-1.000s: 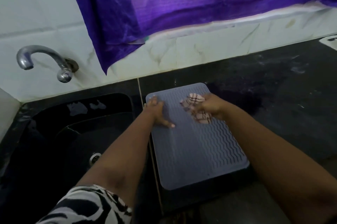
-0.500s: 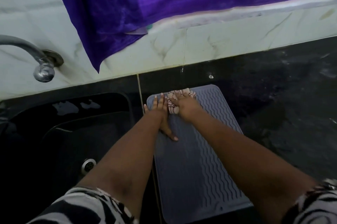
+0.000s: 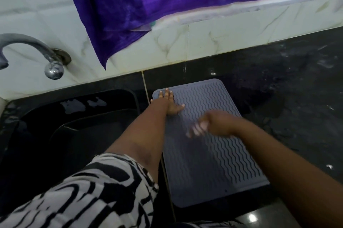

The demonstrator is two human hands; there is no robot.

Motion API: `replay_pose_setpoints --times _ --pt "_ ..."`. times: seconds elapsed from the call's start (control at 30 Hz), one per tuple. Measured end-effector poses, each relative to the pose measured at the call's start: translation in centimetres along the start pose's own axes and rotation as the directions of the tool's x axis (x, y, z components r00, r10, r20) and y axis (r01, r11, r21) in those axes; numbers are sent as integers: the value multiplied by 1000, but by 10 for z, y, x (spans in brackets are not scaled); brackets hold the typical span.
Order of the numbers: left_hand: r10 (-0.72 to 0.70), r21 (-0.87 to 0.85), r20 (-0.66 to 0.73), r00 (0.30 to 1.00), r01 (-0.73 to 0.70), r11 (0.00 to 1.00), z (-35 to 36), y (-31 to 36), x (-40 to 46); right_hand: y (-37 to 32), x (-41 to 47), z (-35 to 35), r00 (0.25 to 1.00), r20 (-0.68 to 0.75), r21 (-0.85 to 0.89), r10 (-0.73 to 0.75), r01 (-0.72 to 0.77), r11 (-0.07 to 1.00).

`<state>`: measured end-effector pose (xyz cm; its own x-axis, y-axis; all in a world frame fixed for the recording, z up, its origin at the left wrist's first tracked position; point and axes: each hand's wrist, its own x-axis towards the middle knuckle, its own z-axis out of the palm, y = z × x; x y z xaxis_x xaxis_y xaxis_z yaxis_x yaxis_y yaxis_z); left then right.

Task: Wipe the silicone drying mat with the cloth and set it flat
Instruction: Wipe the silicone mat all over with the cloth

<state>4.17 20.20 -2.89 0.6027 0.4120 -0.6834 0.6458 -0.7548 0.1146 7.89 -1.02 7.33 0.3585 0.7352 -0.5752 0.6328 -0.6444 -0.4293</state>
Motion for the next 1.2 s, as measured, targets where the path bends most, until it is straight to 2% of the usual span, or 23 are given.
replay_pose_setpoints --times 0.1,0.17,0.23,0.3,0.4,0.57,0.63,0.7,0.77,0.83,0.87,0.93,1.03,1.13,1.2 --pt "-36 -22 -69 997 35 999 8 5 7 -11 55 -26 976 -218 -205 -19 -27 978" --pt "-64 -8 -103 993 64 998 17 9 8 -18 91 -11 965 -263 -216 -19 -40 976" --pt "-57 33 -137 989 62 998 22 12 8 -15 107 20 981 -195 -240 -5 -43 970" --pt "-55 -19 -138 989 53 998 21 10 10 0 101 49 983 -185 -338 -20 -44 940" --pt "-32 -95 -134 990 20 995 18 6 12 22 55 79 980 -184 -375 -79 4 927" --pt "-29 -92 -160 987 15 996 20 8 9 25 -35 115 995 -15 -390 -95 81 917" --pt "-32 -96 -196 980 13 995 22 9 7 27 -49 109 994 95 -306 -46 73 949" --pt "-28 -95 -269 963 3 995 29 8 4 23 -54 75 987 160 -147 7 17 989" --pt "-11 -105 -446 895 -41 994 39 10 -2 17 -42 38 995 98 1 7 -7 1000" --pt "0 -123 -661 750 -109 986 51 17 -11 13 -8 21 997 -59 -6 -50 50 999" --pt "7 -124 -706 709 -133 983 56 22 -15 10 8 25 989 -130 -45 -67 62 997" --pt "44 -116 -689 724 -169 979 66 28 -19 11 34 51 981 -182 -109 -61 42 993" --pt "97 -82 -615 782 -185 979 77 24 -18 24 34 100 993 -120 -387 -13 -35 921" --pt "106 -32 -585 804 -154 988 75 24 -15 29 -5 122 995 -78 -451 -58 17 893" --pt "91 -41 -574 814 -140 989 74 29 -16 28 -41 130 998 30 -475 -50 58 878"
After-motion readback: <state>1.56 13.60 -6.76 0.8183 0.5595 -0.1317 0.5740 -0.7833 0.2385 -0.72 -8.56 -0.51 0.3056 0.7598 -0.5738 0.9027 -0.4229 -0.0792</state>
